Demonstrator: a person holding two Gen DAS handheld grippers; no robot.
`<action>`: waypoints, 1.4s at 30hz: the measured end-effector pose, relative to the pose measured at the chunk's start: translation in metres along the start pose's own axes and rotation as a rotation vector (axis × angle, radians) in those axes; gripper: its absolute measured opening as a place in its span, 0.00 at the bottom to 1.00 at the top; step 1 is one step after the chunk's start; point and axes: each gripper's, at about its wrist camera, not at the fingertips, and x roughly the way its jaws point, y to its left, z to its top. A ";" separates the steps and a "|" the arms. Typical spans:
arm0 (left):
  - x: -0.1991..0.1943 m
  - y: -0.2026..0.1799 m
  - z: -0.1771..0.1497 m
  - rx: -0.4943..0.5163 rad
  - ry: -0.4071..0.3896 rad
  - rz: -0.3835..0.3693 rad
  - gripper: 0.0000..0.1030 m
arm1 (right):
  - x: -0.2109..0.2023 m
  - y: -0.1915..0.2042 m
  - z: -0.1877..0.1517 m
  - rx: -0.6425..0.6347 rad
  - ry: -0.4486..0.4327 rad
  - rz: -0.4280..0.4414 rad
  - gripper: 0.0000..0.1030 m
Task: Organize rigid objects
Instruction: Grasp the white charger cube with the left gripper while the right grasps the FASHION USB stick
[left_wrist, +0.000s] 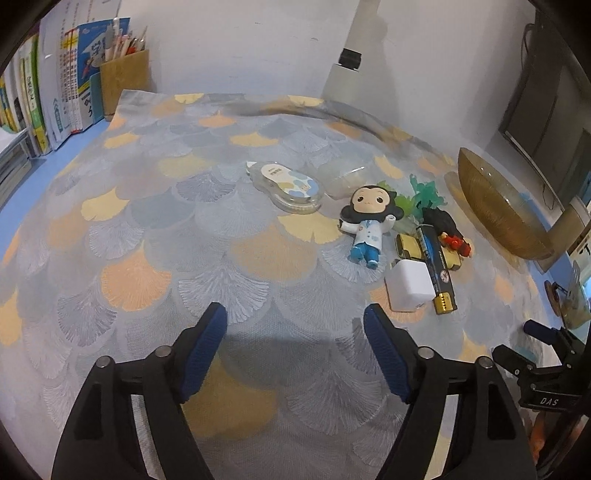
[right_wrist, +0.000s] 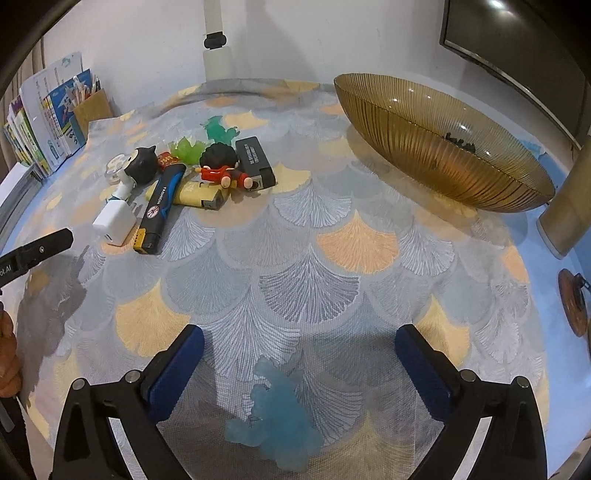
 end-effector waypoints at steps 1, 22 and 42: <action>0.000 0.000 0.000 0.003 0.001 0.001 0.74 | 0.000 0.000 0.000 0.000 0.000 -0.001 1.00; 0.004 -0.010 -0.001 0.055 0.015 0.006 0.79 | -0.001 0.001 0.000 0.003 -0.003 -0.001 1.00; 0.033 -0.064 0.026 0.202 0.087 -0.255 0.25 | -0.033 0.044 0.050 -0.040 -0.048 0.143 0.64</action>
